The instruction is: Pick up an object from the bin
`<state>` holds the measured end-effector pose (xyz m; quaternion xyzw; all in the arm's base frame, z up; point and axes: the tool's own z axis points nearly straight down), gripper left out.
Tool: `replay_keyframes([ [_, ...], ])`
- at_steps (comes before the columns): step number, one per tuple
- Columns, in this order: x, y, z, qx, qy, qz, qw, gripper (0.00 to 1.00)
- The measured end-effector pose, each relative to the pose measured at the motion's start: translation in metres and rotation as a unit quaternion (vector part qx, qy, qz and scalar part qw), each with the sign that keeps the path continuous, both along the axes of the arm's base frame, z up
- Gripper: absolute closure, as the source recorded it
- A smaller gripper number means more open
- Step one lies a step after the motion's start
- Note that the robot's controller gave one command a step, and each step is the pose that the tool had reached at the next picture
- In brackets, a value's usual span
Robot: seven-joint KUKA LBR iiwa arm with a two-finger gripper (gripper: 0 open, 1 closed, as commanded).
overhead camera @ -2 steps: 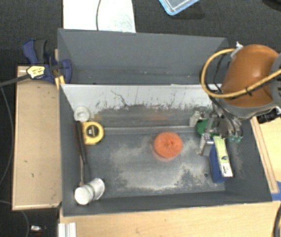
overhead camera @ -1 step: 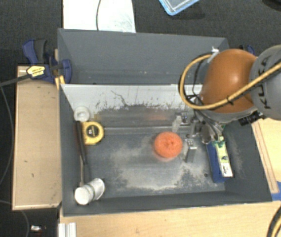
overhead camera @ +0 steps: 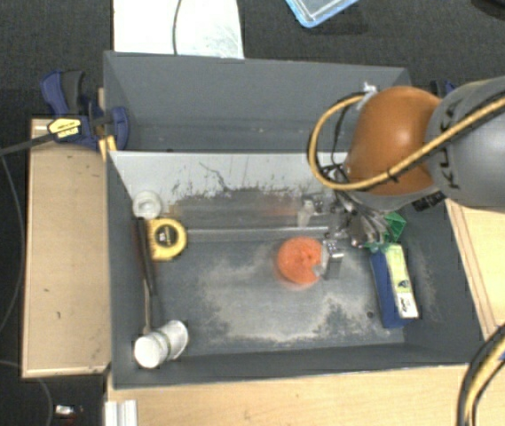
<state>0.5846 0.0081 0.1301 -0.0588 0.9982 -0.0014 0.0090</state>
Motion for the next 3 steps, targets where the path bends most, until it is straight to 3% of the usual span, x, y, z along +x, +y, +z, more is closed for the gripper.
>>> replay_keyframes([
  [1,0.005,0.006,-0.020,0.002,0.0026,-0.095,0.9954,0.00],
  [2,-0.024,0.003,-0.050,0.002,-0.0002,-0.100,0.9949,0.00],
  [3,-0.017,-0.024,-0.059,0.003,-0.0032,-0.114,0.9935,1.00],
])
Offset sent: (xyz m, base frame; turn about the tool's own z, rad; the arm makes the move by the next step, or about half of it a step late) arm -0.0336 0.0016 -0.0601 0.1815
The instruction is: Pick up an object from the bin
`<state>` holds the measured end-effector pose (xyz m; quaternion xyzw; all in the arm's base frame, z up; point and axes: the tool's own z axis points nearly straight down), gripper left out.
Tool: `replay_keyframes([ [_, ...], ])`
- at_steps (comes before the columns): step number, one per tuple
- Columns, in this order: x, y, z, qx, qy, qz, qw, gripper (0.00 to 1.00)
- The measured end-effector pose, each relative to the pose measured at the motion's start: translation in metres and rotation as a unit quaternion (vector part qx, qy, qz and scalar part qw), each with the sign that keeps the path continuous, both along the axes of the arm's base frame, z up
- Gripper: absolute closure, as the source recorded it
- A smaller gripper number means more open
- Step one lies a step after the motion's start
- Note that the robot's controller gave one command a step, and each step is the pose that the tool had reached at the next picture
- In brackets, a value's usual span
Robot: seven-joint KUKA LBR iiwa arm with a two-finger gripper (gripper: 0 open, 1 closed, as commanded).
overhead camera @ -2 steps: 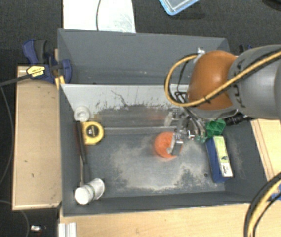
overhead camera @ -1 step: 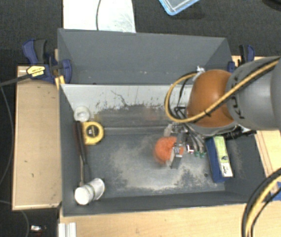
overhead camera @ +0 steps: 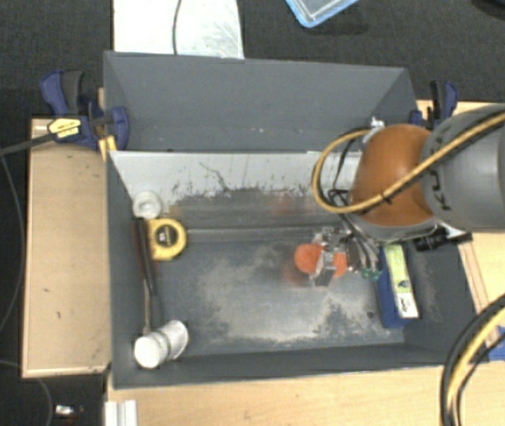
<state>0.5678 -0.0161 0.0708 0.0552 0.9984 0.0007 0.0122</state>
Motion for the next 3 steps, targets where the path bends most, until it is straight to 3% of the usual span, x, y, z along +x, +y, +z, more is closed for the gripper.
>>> replay_keyframes([
  [1,0.000,0.000,0.000,0.000,0.0000,0.000,1.0000,1.00],
  [2,-0.008,-0.004,0.063,0.000,0.0023,0.006,1.0000,1.00],
  [3,-0.008,0.005,0.138,-0.002,0.0023,0.071,0.9975,1.00],
])
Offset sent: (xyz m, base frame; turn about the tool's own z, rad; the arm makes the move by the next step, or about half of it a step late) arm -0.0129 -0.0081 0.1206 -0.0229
